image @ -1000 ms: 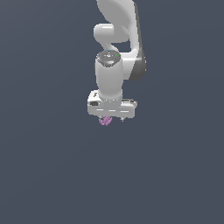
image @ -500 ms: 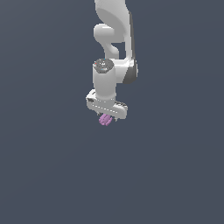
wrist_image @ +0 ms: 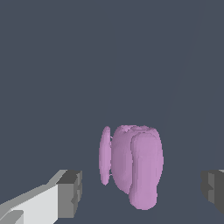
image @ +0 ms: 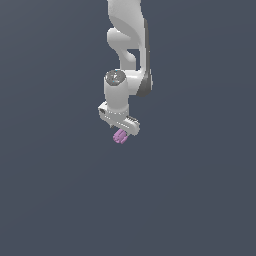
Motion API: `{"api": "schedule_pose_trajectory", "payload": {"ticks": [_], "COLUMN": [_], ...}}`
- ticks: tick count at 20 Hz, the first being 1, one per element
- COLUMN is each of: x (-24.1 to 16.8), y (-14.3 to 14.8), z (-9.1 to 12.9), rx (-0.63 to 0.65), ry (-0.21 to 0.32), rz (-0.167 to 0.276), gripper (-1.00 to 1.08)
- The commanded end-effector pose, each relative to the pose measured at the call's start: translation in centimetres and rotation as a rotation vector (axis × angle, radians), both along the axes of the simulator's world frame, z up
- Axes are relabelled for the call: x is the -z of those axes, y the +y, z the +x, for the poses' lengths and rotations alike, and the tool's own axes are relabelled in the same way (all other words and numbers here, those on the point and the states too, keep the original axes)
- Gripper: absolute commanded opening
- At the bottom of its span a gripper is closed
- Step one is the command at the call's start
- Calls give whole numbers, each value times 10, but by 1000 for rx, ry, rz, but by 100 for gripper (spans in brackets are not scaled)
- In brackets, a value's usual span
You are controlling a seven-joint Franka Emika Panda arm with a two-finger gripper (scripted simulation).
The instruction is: Pick up the object and move it to a goal position.
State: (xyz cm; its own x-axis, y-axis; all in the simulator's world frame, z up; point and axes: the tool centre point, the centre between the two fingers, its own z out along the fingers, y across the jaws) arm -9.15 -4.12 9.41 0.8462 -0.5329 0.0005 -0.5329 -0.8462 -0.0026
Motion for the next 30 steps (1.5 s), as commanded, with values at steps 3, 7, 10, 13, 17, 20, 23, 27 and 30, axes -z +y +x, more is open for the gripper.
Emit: {"api": "schedule_pose_trajectory", "payload": {"ticks": [3, 7, 10, 13, 17, 20, 23, 27, 30], "x": [4, 5, 11, 22, 41, 50, 54, 54, 54], "y": [-2, -2, -2, -2, -2, -2, -3, -3, -3], "z": [-6, -5, -6, -7, -7, -7, -7, -7, -7], "rx": [29, 25, 26, 27, 29, 30, 31, 31, 31], "ry": [2, 2, 2, 2, 2, 2, 2, 2, 2], "rz": [-2, -2, -2, -2, -2, -2, -2, -2, -2], "gripper": [100, 100, 100, 100, 100, 100, 100, -100, -100]}}
